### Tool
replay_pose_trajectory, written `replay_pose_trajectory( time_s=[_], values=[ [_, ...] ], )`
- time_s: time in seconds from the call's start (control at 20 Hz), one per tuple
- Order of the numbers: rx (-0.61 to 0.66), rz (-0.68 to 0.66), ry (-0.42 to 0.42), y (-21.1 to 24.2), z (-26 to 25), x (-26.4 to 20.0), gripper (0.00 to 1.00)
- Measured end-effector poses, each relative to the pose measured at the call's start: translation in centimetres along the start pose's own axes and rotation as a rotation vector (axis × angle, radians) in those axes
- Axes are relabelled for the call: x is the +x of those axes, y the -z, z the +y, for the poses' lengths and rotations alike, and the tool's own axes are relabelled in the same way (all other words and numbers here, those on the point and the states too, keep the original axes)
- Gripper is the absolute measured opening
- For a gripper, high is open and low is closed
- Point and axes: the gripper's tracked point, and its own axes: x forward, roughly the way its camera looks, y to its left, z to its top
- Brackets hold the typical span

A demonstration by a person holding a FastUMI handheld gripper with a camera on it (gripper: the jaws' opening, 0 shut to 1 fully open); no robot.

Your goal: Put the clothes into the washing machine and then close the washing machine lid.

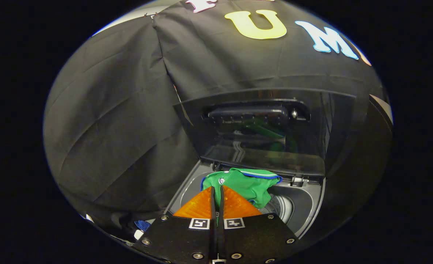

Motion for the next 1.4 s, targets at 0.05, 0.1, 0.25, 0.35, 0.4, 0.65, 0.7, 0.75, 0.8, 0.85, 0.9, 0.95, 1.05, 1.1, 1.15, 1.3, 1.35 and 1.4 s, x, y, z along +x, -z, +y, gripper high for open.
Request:
replay_pose_trajectory(
  time_s=[0.05,0.1,0.25,0.35,0.4,0.65,0.7,0.75,0.8,0.85,0.9,0.95,1.05,1.1,1.15,1.3,1.35,1.4],
  values=[
    [0.000,0.006,0.006,0.5,0.0,0.4,0.00],
    [-0.005,0.012,0.016,0.9,-0.2,0.8,0.00],
    [-0.015,0.040,0.034,2.2,-0.3,1.7,0.00],
    [-0.025,0.065,0.051,3.0,-0.6,2.4,0.01],
    [-0.026,0.079,0.060,3.6,-0.8,2.8,0.02],
    [0.026,0.181,0.105,8.3,-1.6,4.6,0.11],
    [0.048,0.182,0.100,8.6,-1.5,4.9,0.14],
    [0.056,0.184,0.108,8.8,-1.8,5.1,0.16],
    [0.056,0.191,0.122,9.3,-2.1,5.0,0.21],
    [0.045,0.195,0.131,9.9,-2.5,4.8,0.36],
    [0.032,0.190,0.136,9.8,-2.7,4.6,0.51],
    [0.016,0.182,0.142,9.7,-2.5,4.6,0.66],
    [-0.020,0.166,0.166,9.5,-2.7,4.4,0.96],
    [-0.030,0.157,0.169,9.3,-2.6,4.3,0.96],
    [-0.037,0.143,0.168,8.9,-2.4,4.0,0.96],
    [-0.068,0.060,0.177,7.0,-1.9,3.5,0.96],
    [-0.076,0.028,0.176,6.0,-1.6,3.2,0.96],
    [-0.085,0.003,0.170,5.2,-1.3,2.8,0.96]
  ],
)
